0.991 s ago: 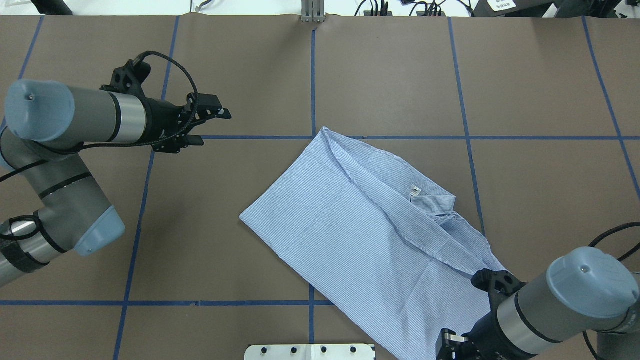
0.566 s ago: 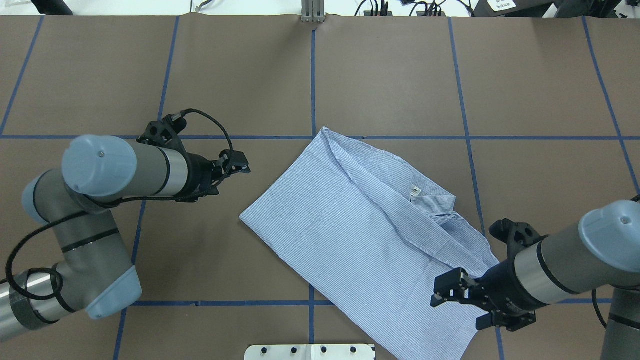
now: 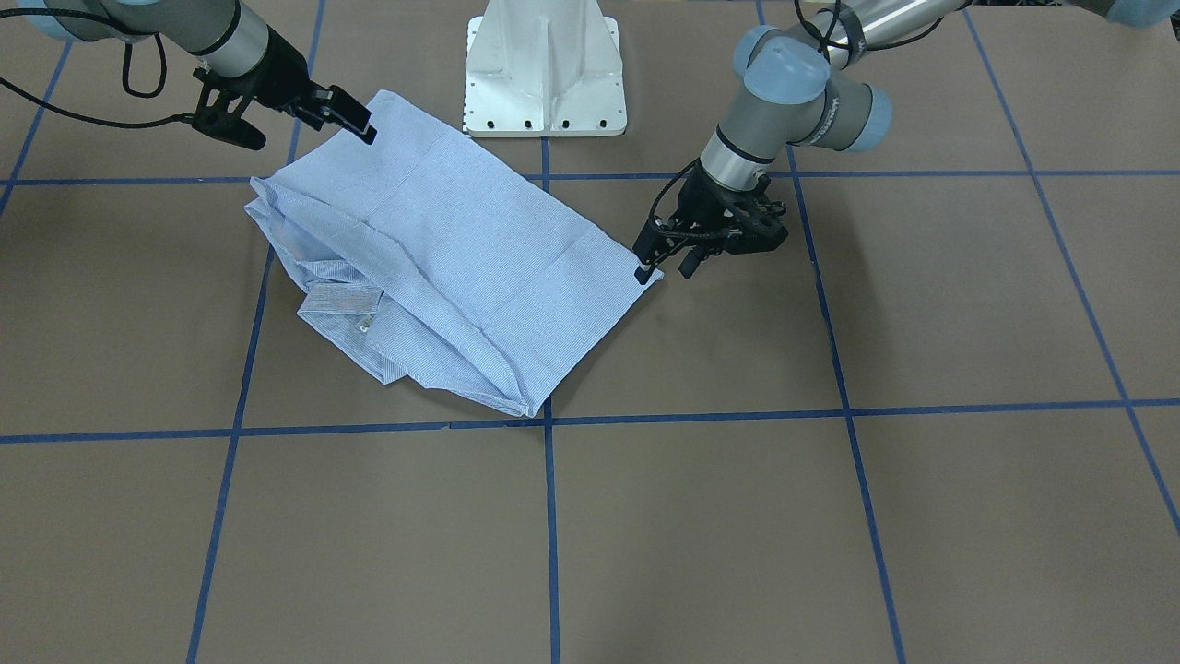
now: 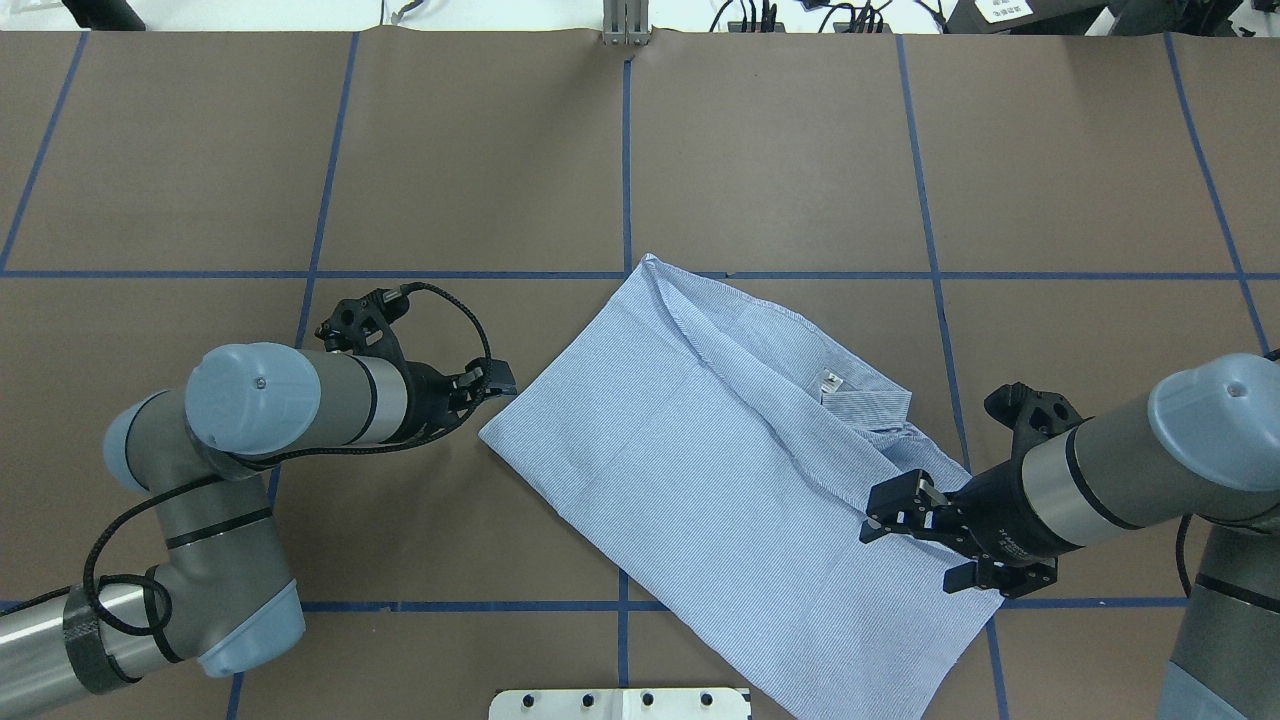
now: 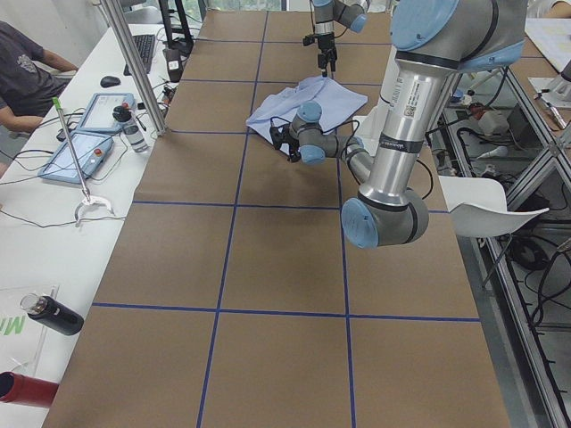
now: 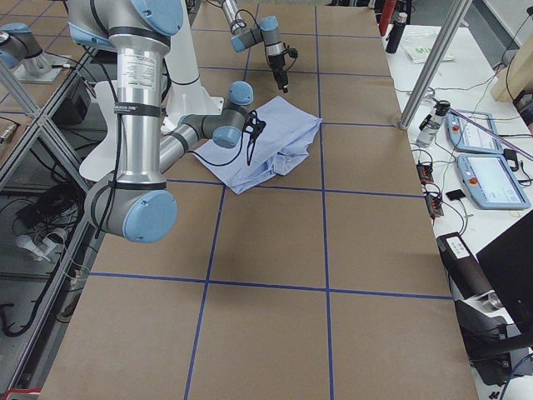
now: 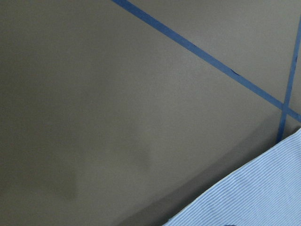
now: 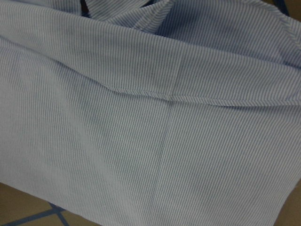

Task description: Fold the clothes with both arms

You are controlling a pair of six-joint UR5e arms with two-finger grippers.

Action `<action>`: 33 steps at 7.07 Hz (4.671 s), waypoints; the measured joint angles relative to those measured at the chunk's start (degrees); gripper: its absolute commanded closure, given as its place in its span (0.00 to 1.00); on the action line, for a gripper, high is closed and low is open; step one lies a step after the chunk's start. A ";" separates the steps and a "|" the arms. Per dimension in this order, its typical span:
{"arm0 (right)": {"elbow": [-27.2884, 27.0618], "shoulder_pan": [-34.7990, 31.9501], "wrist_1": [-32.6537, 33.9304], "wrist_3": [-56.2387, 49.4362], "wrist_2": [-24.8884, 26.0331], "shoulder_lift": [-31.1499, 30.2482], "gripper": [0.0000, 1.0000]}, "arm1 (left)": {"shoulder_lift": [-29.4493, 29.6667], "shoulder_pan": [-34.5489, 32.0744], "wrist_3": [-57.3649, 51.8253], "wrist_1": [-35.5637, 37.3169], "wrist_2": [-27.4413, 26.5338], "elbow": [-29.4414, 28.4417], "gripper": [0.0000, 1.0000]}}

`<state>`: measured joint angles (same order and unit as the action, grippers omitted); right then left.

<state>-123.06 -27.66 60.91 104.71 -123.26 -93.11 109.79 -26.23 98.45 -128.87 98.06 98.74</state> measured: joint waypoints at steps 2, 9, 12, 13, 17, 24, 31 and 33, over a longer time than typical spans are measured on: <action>0.46 -0.07 0.05 -0.03 0.85 0.30 0.00 | -0.05 1.46 -0.14 -0.57 -0.05 -0.58 0.25; 0.87 -0.11 0.01 -0.03 0.99 0.30 0.00 | 0.32 2.06 -0.08 -0.40 0.00 -1.80 1.00; 1.00 -0.14 0.00 -0.03 1.06 0.37 0.00 | 0.47 -0.88 -2.55 -0.20 -0.03 -1.80 1.00; 1.04 -0.17 0.00 -0.03 1.08 0.46 0.00 | 1.03 -3.84 -6.24 -0.17 -0.03 -2.77 1.00; 2.00 -0.20 0.07 0.13 2.43 3.10 0.00 | 17.90 -15.68 -12.79 -4.15 -0.25 -26.06 0.98; 6.31 8.37 0.56 2.24 23.04 11.96 0.00 | 22.48 -19.11 -11.57 -2.47 5.33 -23.74 0.17; 7.05 14.13 28.69 -30.04 27.34 25.74 0.21 | 4.44 -23.12 -12.40 -1.36 13.18 -2.57 0.19; 10.35 14.76 31.04 -39.03 27.81 27.38 0.35 | 3.70 -23.16 -12.35 -1.38 13.29 -2.26 0.19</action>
<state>-112.71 -12.90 91.95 65.68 -95.45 -65.73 113.49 -49.39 86.10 -130.25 111.34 96.48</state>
